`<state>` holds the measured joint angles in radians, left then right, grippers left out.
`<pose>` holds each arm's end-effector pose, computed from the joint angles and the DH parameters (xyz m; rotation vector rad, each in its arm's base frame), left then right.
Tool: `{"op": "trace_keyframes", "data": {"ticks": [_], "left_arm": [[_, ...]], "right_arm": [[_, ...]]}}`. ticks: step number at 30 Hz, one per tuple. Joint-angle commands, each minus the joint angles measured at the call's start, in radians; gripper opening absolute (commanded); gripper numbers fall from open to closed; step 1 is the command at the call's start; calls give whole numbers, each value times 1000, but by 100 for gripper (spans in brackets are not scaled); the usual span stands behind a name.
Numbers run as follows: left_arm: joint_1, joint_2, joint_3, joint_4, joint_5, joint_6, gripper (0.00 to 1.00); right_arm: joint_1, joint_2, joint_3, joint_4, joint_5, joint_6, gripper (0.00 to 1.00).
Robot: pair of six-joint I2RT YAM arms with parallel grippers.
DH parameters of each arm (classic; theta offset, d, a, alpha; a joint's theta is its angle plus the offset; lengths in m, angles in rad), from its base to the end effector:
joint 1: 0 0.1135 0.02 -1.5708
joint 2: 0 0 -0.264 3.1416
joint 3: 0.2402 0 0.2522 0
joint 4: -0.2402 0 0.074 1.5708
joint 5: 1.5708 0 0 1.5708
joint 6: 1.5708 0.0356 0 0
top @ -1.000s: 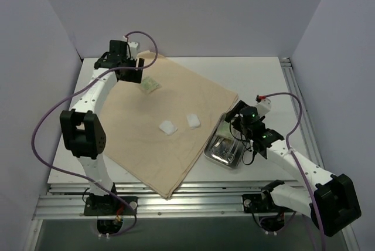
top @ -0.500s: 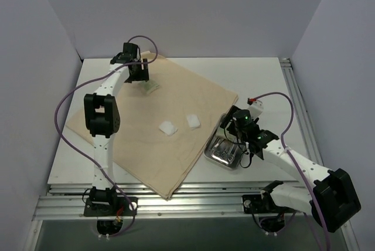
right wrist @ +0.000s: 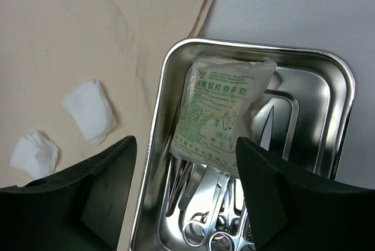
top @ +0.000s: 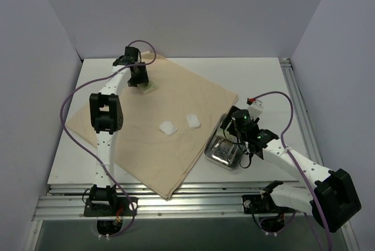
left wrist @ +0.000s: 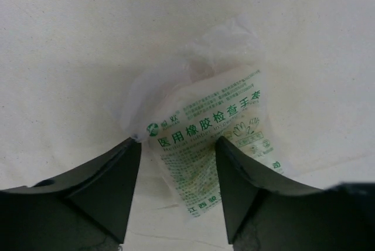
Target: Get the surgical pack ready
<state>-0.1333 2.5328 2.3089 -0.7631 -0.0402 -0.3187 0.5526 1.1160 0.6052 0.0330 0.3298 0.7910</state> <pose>0.5444 -0.0716 0.1772 -0.2525 2.5488 -0.1223 0.2126 0.1176 0.2337 0.4495 2.0092 0.5087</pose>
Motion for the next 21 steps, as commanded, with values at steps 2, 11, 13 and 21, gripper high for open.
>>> {"op": "trace_keyframes", "data": {"ticks": [2, 11, 13, 21], "left_arm": [[6, 11, 26, -38, 19, -19, 54], [3, -184, -158, 108, 36, 33, 8], [1, -238, -190, 122, 28, 61, 2], [-38, -506, -512, 185, 166, 222, 2]], "right_arm": [[10, -28, 39, -28, 57, -3, 64], [12, -38, 90, -82, 54, -50, 64], [12, -39, 120, -76, 10, -111, 64], [35, -55, 235, 24, -230, -282, 73]]}}
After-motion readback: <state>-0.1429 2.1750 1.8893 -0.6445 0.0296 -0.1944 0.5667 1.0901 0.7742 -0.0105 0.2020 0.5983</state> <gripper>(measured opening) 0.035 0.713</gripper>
